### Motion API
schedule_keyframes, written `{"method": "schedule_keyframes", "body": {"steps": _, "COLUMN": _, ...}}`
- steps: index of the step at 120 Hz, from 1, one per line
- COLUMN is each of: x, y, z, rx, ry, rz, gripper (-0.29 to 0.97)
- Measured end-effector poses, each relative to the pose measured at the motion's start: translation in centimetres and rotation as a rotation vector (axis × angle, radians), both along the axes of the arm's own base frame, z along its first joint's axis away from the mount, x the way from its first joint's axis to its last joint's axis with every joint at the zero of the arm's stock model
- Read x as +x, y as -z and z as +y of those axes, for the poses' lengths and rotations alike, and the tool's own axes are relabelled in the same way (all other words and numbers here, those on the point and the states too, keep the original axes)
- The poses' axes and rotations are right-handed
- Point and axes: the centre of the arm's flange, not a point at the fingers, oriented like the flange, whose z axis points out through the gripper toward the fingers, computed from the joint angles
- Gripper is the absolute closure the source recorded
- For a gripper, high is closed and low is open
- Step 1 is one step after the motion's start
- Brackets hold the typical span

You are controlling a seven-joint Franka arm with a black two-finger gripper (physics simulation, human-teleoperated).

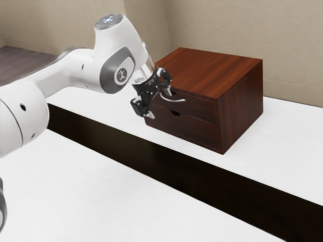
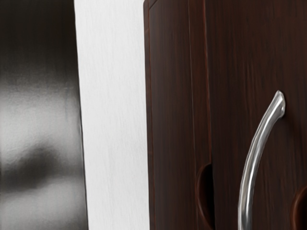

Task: Pull the drawer handle with one arm to open the drawer

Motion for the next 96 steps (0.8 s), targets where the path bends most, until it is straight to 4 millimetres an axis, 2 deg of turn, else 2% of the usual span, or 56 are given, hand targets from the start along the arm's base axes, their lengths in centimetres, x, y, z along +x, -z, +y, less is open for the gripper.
{"method": "schedule_keyframes", "body": {"steps": 19, "x": 0.0, "y": 0.9, "z": 0.4, "rx": 0.001, "ry": 0.004, "rz": 0.004, "gripper": 0.0}}
{"method": "schedule_keyframes", "body": {"steps": 60, "x": 0.4, "y": 1.4, "z": 0.4, "rx": 0.0, "ry": 0.015, "rz": -0.012, "gripper": 0.0}}
{"method": "schedule_keyframes", "body": {"steps": 79, "x": 0.4, "y": 1.2, "z": 0.4, "rx": -0.001, "ry": 0.018, "rz": -0.019, "gripper": 0.19}}
{"method": "schedule_keyframes", "body": {"steps": 96, "x": 0.4, "y": 1.2, "z": 0.4, "rx": -0.004, "ry": 0.018, "rz": -0.021, "gripper": 0.3}}
